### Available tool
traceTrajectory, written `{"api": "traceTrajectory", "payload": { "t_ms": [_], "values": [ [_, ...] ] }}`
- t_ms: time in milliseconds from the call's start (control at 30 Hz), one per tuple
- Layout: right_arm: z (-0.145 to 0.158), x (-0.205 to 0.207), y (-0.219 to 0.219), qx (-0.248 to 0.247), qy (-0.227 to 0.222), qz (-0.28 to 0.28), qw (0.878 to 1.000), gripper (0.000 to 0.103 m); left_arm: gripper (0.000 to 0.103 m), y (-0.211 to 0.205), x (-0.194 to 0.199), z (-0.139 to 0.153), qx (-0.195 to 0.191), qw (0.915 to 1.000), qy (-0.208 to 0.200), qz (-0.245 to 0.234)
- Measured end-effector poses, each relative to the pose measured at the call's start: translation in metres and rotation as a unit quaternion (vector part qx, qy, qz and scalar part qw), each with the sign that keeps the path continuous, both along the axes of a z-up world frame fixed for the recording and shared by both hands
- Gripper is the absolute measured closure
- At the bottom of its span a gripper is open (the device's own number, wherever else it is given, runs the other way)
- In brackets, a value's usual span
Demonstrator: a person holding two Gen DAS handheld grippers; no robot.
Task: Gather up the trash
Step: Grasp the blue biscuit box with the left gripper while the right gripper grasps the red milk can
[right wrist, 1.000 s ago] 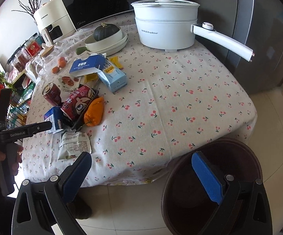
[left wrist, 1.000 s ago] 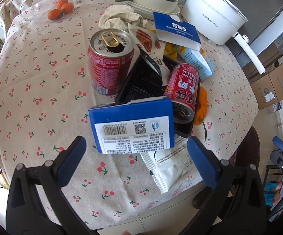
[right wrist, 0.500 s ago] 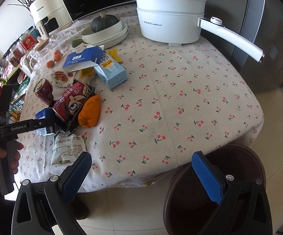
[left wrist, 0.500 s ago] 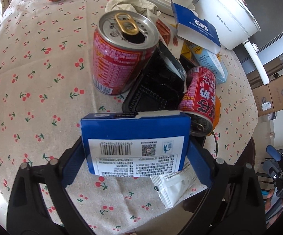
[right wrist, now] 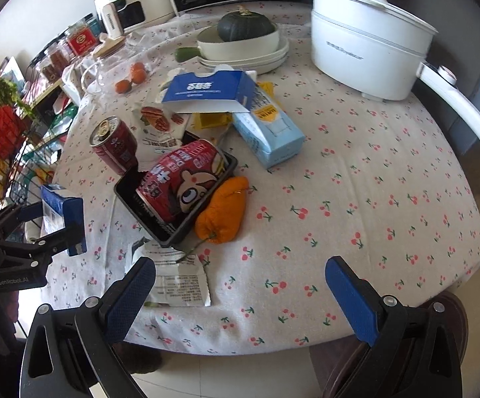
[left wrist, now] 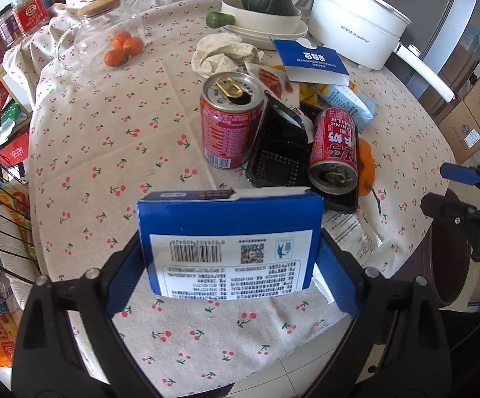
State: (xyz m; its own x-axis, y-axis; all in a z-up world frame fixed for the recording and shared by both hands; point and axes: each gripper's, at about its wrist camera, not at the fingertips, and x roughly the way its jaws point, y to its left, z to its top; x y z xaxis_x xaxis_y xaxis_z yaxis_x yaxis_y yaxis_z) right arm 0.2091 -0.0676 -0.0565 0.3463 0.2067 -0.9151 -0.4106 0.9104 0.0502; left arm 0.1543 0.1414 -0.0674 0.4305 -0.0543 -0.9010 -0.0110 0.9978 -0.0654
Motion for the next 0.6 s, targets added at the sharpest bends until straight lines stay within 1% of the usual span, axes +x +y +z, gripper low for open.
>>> {"api": "traceTrajectory", "payload": {
  "t_ms": [67,133,200,333,433,533,600],
  "values": [
    [-0.001,0.008,0.025,-0.021,-0.008,0.059,0.998,0.000,0.008,0.008,-0.002,0.001,0.002,1.0000,-0.002,0.004],
    [-0.005,0.017,0.047,-0.046,-0.019,0.118,0.992,0.000,0.008,0.013,-0.003,0.001,-0.003,0.9999,0.001,0.011],
    [-0.012,0.029,0.063,-0.062,-0.019,0.150,0.986,0.000,0.008,0.019,-0.005,0.002,-0.004,0.9999,0.004,0.015],
    [-0.028,0.048,0.085,-0.068,0.000,0.183,0.981,0.000,0.008,0.022,-0.009,0.005,0.006,0.9999,0.006,0.013],
    [-0.037,0.054,0.100,-0.086,0.001,0.206,0.975,0.000,0.008,0.024,-0.012,0.008,0.014,0.9998,0.001,0.014],
    [-0.045,0.062,0.109,-0.108,-0.001,0.210,0.972,0.000,0.008,0.026,-0.013,0.012,0.017,0.9997,-0.011,0.014],
    [-0.049,0.066,0.113,-0.114,0.000,0.212,0.971,0.000,0.008,0.026,-0.015,0.016,0.019,0.9995,-0.021,0.014]
  ]
}}
